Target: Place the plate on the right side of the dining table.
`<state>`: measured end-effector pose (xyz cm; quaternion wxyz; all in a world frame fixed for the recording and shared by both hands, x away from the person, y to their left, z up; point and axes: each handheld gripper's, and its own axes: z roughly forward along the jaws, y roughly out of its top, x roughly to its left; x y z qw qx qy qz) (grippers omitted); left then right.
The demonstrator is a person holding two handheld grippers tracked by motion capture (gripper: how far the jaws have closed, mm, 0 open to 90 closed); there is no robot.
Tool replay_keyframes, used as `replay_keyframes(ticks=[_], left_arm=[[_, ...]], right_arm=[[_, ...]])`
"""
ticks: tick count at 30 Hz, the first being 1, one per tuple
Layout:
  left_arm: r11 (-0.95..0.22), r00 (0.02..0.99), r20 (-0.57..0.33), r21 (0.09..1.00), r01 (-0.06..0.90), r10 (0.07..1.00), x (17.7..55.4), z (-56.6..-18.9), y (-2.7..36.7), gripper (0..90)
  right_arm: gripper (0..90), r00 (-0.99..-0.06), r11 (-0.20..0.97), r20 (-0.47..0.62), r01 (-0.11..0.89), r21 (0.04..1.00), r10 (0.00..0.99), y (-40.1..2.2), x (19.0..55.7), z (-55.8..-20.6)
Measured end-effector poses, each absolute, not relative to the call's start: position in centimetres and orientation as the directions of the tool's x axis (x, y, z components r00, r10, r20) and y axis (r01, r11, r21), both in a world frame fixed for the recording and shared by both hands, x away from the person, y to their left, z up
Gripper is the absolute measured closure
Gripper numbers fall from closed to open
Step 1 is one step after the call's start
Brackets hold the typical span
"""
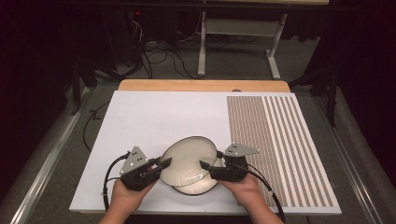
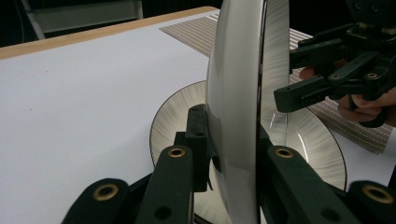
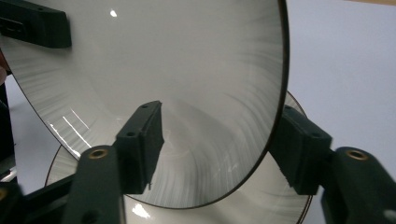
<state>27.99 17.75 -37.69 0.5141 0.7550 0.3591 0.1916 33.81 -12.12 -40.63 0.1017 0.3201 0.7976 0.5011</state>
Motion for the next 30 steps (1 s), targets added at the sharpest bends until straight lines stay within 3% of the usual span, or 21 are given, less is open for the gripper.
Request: replay_keyframes(ticks=[10, 18, 30], left_arm=[[-0.210, 0.666, -0.085, 0.913, 0.349, 0.741, 28.03, -37.78, 17.75, 78.2], [-0.210, 0.667, -0.086, 0.913, 0.350, 0.740, 28.07, -37.79, 17.77, 78.2], [-0.211, 0.667, -0.085, 0.913, 0.350, 0.740, 28.04, -37.76, 17.75, 78.3]], right_arm=[[58.2, -0.747, 0.239, 0.253, 0.483, 0.842, 0.615, -12.96, 34.49, -41.08], [60.3, -0.748, 0.241, 0.264, 0.492, 0.837, 0.609, -12.91, 34.58, -41.18], [76.5, -0.742, 0.237, 0.277, 0.504, 0.830, 0.610, -13.11, 34.65, -41.23]])
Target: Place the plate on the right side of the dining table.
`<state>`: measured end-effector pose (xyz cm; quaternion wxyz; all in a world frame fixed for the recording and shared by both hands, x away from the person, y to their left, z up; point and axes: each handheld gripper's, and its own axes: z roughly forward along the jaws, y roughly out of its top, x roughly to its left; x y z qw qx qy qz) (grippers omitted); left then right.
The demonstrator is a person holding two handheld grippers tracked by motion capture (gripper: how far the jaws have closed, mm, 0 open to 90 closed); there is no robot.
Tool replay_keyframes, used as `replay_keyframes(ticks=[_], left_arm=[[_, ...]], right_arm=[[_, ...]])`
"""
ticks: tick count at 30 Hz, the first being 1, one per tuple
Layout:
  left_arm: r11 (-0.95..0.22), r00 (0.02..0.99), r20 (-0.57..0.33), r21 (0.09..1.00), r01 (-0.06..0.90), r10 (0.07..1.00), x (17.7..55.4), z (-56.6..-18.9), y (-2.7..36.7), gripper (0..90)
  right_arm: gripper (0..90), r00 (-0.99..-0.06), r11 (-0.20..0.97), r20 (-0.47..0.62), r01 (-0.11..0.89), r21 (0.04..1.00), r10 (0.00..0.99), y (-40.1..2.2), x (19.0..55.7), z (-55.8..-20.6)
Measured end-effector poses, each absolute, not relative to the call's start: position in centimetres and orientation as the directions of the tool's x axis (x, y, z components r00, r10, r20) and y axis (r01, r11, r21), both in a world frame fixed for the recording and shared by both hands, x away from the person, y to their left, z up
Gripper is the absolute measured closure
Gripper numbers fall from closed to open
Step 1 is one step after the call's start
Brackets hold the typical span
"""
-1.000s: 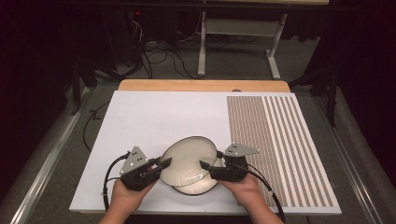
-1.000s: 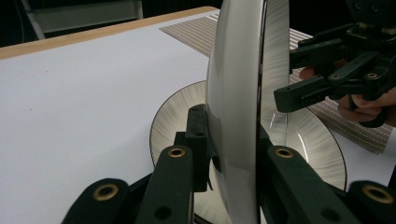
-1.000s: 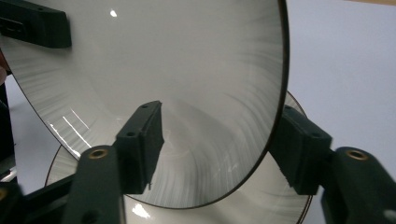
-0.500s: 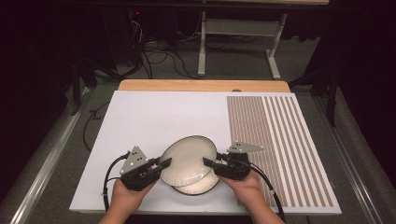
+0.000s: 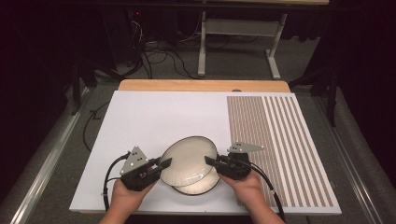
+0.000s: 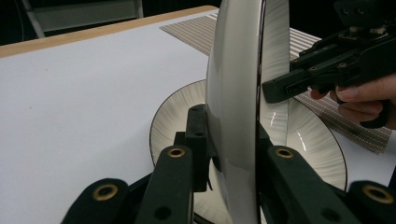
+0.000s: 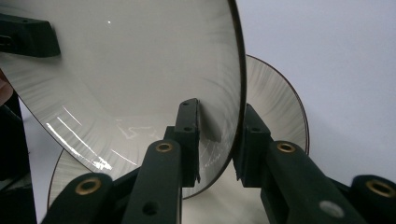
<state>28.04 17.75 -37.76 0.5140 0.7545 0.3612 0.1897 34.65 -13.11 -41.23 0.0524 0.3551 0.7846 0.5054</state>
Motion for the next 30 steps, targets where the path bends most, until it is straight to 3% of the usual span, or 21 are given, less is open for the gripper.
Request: replay_keyframes(ticks=[13, 30], left_arm=[[-0.176, 0.664, -0.130, 0.911, 0.374, 0.736, 28.0, -37.7, 18.0, 80.1], [-0.127, 0.662, -0.182, 0.912, 0.390, 0.727, 27.8, -37.2, 17.9, 80.2]], right_arm=[[81.2, -0.726, 0.194, 0.343, 0.545, 0.815, 0.596, -13.6, 34.6, -40.9], [83.8, -0.738, 0.168, 0.309, 0.494, 0.853, 0.600, -14.4, 34.0, -39.4]])
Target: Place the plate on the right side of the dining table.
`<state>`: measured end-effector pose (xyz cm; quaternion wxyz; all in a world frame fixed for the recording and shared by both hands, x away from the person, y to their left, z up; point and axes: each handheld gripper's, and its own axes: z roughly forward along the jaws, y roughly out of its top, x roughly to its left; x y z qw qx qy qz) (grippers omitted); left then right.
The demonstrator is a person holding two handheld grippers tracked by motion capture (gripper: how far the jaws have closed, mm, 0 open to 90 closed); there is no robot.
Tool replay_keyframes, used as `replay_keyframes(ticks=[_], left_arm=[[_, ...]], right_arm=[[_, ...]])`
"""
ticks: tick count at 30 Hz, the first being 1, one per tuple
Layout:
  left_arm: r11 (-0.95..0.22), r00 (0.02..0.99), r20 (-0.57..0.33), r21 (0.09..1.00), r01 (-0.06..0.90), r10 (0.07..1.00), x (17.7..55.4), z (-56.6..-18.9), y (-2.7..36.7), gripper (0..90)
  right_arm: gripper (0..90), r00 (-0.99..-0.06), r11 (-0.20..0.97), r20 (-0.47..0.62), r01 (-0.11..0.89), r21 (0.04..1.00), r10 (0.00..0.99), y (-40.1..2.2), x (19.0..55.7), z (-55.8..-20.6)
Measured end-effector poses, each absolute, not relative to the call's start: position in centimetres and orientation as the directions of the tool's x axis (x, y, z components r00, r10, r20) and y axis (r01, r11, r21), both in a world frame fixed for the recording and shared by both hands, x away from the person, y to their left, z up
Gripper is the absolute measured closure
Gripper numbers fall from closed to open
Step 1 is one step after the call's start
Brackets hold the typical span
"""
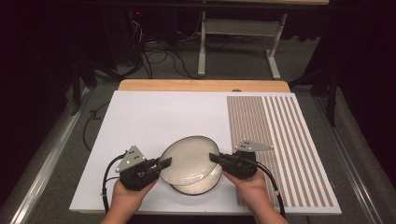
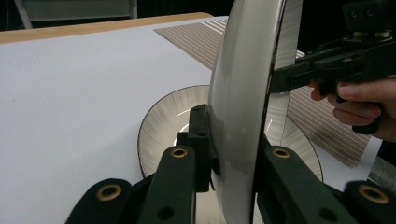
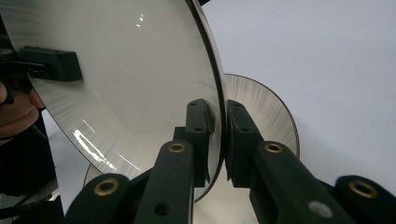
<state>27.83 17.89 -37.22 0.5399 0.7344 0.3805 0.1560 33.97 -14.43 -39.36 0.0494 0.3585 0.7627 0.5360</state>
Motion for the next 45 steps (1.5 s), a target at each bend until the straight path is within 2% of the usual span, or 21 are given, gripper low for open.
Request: replay_keyframes(ticks=[19, 45], left_arm=[[-0.093, 0.692, -0.231, 0.913, 0.396, 0.684, 29.4, -35.5, 15.2, 79.7], [-0.188, 0.741, -0.211, 0.890, 0.415, 0.638, 33.6, -34.6, 4.8, 79.2]], right_arm=[[86.5, -0.745, 0.146, 0.244, 0.415, 0.898, 0.620, -18.0, 33.5, -35.9], [87.4, -0.648, 0.088, 0.219, 0.407, 0.909, 0.729, -28.2, 33.1, -35.0]])
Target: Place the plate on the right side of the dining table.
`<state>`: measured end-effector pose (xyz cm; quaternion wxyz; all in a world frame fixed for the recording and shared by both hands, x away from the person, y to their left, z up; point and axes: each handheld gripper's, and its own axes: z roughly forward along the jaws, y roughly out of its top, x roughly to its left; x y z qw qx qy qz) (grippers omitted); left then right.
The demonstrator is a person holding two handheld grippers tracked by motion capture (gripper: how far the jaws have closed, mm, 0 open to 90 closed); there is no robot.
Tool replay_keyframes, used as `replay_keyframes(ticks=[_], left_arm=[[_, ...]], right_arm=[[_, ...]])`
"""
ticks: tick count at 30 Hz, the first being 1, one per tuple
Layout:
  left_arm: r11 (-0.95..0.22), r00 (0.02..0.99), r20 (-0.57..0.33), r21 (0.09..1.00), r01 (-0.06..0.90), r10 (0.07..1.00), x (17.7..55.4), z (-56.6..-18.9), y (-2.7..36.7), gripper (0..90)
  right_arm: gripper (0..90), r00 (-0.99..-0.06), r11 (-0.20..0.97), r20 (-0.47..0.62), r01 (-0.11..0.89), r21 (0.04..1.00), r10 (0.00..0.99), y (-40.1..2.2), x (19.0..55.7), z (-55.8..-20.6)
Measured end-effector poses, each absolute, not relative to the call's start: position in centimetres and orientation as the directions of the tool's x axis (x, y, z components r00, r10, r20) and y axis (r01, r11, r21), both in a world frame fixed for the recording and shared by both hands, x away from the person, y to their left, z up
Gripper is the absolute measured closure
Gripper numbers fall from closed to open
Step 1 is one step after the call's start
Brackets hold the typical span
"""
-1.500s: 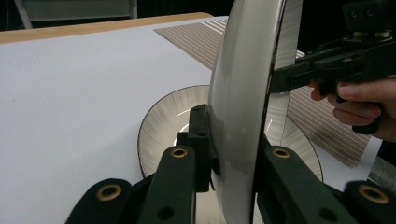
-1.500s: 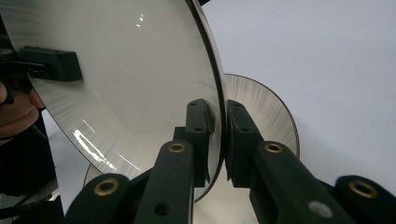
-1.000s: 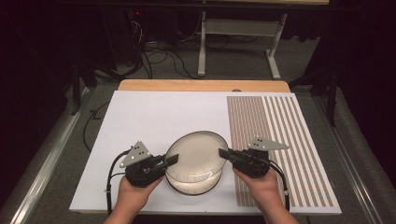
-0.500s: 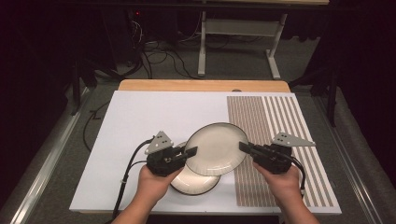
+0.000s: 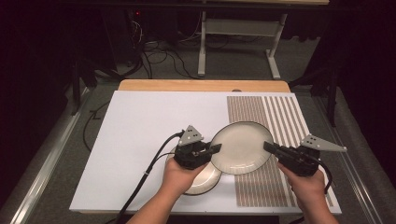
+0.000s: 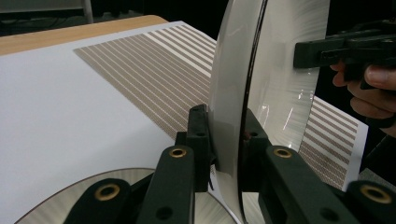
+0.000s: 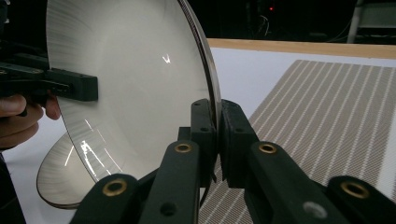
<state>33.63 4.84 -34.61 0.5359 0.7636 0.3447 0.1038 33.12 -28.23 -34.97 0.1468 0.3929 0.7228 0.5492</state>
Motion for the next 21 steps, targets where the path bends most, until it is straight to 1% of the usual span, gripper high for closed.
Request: replay_keyframes(ticks=[9, 21], left_arm=[[-0.208, 0.750, -0.208, 0.884, 0.420, 0.628, 34.6, -34.7, 2.3, 78.6], [-0.220, 0.748, -0.217, 0.872, 0.438, 0.627, 36.0, -35.3, 0.1, 77.1]], right_arm=[[87.5, -0.609, 0.053, 0.226, 0.405, 0.913, 0.760, -30.5, 32.8, -35.3], [87.5, -0.556, 0.038, 0.216, 0.410, 0.911, 0.803, -32.1, 32.7, -35.5]])
